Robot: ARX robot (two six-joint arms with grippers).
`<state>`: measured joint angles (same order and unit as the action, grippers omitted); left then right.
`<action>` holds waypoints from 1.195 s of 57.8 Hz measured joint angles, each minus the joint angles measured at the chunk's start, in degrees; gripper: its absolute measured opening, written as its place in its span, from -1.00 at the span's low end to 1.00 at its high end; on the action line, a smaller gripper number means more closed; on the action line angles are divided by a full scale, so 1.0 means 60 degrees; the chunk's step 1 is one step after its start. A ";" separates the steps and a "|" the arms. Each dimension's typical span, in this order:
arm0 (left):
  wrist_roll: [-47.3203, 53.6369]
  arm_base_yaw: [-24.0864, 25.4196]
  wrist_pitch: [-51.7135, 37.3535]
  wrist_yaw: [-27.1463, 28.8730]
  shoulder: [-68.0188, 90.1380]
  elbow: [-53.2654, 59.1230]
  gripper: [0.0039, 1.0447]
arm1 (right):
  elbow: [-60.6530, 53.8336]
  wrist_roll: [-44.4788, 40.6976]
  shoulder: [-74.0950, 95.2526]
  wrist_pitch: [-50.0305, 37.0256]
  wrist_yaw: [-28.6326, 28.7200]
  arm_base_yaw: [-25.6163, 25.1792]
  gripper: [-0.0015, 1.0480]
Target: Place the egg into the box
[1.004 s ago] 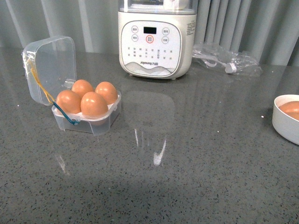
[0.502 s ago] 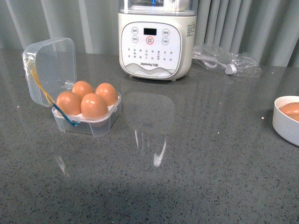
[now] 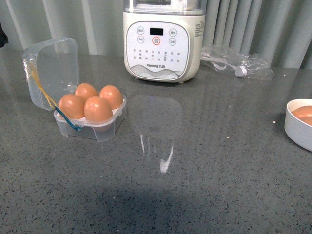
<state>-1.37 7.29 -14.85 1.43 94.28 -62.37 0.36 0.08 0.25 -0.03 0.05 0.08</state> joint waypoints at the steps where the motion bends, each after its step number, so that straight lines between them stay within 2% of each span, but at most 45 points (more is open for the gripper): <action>1: 0.0007 -0.0022 0.0018 0.0015 0.0058 -0.0058 0.87 | 0.0000 0.0000 0.0000 0.0000 0.0000 0.0000 0.86; 23: 0.0164 -0.0878 0.0117 0.0281 0.0390 -0.0284 0.87 | 0.0000 0.0000 0.0000 0.0000 0.0000 0.0000 0.86; 38: 0.0477 -0.1934 0.0178 0.0488 0.0332 0.0109 0.87 | 0.0000 0.0000 0.0000 0.0000 0.0000 0.0000 0.86; 54: 0.0463 -0.3104 0.0499 0.0299 -0.0470 0.0339 0.87 | 0.0000 0.0000 0.0000 0.0000 0.0000 0.0000 0.86; 69: 0.0455 -0.3308 0.0729 0.0321 -0.1344 0.0368 0.87 | 0.0000 0.0000 0.0000 0.0000 0.0000 0.0000 0.86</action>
<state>1.37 -12.56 -10.48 3.36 86.21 -60.16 0.36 0.08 0.25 -0.03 0.05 0.08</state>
